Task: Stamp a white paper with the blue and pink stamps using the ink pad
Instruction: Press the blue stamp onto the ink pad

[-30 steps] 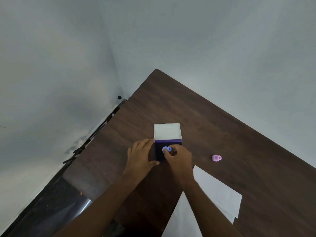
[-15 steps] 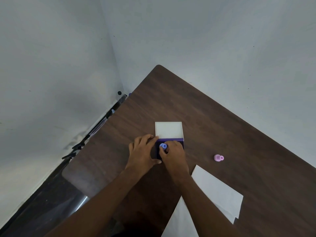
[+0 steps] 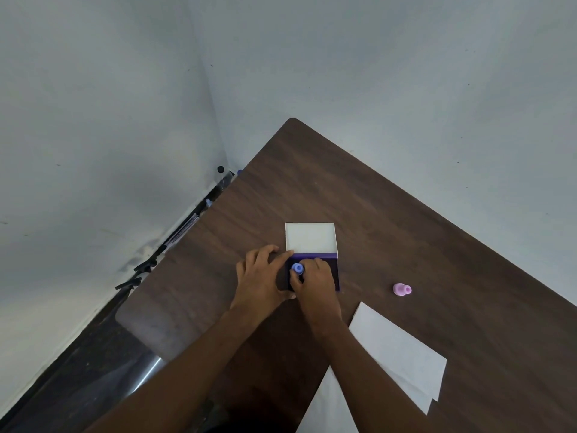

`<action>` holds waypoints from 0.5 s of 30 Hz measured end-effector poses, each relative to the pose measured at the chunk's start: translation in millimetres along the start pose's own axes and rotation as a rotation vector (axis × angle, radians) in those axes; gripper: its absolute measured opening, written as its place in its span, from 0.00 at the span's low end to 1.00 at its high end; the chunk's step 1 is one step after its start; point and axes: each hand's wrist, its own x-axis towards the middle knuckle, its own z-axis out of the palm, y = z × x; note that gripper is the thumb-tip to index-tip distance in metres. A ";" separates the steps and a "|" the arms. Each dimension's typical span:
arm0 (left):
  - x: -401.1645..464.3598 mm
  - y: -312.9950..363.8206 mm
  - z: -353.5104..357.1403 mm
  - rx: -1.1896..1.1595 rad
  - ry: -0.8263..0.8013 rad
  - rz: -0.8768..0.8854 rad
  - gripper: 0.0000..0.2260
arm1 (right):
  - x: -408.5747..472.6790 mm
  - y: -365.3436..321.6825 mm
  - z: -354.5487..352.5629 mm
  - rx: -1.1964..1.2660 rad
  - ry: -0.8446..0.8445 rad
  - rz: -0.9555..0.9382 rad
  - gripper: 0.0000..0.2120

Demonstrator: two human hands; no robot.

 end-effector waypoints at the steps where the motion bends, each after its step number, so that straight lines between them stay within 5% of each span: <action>1: 0.4 -0.3 0.4 0.005 0.002 -0.002 0.38 | 1.8 -1.7 -0.8 0.026 -0.017 0.031 0.25; 15: 0.6 -2.1 3.3 0.003 0.010 -0.002 0.37 | 8.4 -4.3 1.0 0.034 -0.063 0.101 0.27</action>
